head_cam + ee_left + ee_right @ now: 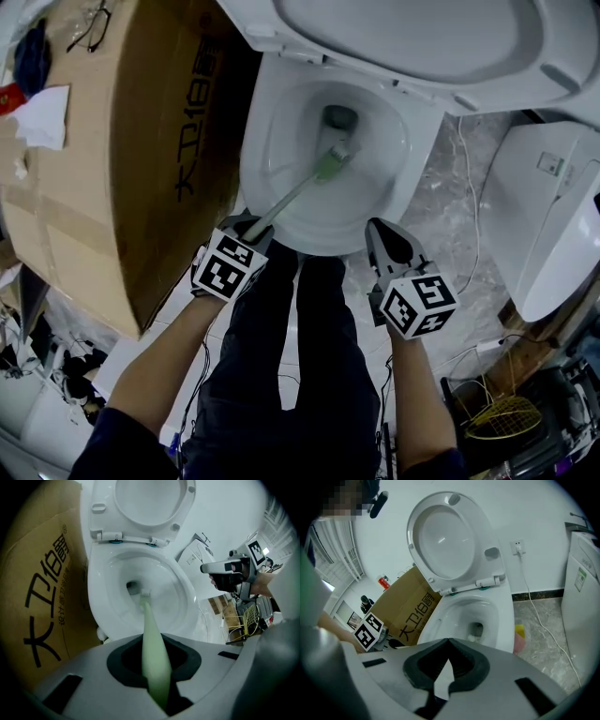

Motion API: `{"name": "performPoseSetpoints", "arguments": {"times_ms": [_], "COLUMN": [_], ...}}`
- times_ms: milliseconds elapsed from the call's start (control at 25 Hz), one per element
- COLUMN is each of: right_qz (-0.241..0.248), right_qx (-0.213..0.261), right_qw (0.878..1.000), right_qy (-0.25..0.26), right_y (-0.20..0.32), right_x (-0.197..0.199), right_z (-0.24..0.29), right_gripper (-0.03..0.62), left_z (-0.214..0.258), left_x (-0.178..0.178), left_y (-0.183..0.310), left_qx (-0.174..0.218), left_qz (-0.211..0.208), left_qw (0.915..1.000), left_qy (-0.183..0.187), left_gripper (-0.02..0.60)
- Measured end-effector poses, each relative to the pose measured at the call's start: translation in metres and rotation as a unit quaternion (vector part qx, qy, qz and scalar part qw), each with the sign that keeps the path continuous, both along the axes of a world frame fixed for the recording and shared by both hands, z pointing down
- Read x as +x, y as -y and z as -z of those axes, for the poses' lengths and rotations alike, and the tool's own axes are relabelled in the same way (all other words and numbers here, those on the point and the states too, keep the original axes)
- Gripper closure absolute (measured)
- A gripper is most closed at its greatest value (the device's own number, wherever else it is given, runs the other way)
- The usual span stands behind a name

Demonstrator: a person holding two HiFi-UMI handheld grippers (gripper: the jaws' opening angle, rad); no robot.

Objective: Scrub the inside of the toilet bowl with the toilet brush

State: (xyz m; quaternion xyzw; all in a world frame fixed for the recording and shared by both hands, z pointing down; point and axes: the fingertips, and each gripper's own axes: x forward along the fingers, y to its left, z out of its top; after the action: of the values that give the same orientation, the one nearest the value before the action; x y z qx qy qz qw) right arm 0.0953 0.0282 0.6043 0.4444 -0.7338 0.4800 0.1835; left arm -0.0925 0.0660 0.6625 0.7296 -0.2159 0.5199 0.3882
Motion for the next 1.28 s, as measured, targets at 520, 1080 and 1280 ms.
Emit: {"name": "performPoseSetpoints", "arguments": {"times_ms": [520, 1080, 1280], "right_qz": [0.016, 0.007, -0.003], "right_qx": [0.001, 0.002, 0.002], "right_qw": [1.000, 1.000, 1.000], "right_qy": [-0.001, -0.001, -0.002], "right_y": [0.016, 0.035, 0.040], "right_x": [-0.015, -0.008, 0.000], "right_z": [0.002, 0.005, 0.005], "right_gripper": [0.591, 0.591, 0.591], "left_z": [0.006, 0.005, 0.002], "left_x": [-0.026, -0.029, -0.026], "left_y": [0.016, 0.064, 0.078], "left_qx": [0.008, 0.022, 0.028], "left_qz": [-0.001, 0.008, 0.006], "left_qw": [0.9997, 0.9990, 0.9987], "left_qy": [0.022, 0.038, 0.042], "left_gripper": [0.503, 0.503, 0.503]}}
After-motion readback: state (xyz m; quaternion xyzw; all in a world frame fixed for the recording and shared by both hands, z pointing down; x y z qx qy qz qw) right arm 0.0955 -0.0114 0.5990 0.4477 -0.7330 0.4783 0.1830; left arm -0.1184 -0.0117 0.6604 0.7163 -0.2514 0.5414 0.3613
